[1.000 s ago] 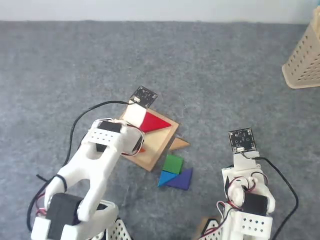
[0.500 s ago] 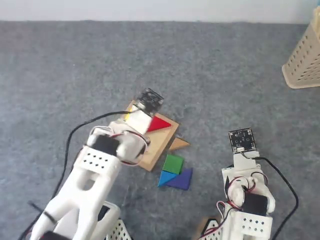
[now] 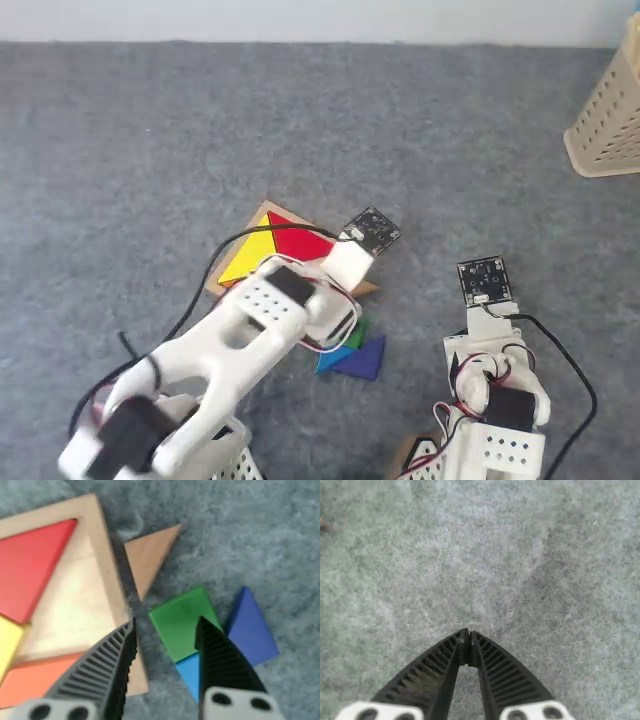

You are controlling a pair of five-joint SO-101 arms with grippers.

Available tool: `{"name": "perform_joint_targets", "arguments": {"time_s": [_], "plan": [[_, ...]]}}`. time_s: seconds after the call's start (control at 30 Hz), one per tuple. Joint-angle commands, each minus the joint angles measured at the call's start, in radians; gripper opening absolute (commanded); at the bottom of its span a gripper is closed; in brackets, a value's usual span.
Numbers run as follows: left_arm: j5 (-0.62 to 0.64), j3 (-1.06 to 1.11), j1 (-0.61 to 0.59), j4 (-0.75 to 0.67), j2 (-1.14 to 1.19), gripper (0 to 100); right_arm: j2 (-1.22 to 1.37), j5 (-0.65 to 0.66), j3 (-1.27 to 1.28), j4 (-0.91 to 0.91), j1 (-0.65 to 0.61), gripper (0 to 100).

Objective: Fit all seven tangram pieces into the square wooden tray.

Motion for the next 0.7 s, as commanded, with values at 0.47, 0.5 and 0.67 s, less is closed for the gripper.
{"name": "perform_joint_targets", "arguments": {"time_s": [0.47, 0.5, 0.67], "plan": [[0.201, -0.211, 0.017, 0.112, 0.290, 21, -0.015, 0.011, 0.006, -0.013, 0.012, 0.6], [0.201, -0.219, 0.017, 0.114, 0.305, 21, -0.015, 0.011, 0.006, -0.013, 0.012, 0.6], [0.196, -0.236, 0.017, 0.121, 0.354, 21, -0.015, 0.011, 0.006, -0.013, 0.012, 0.6]]}}
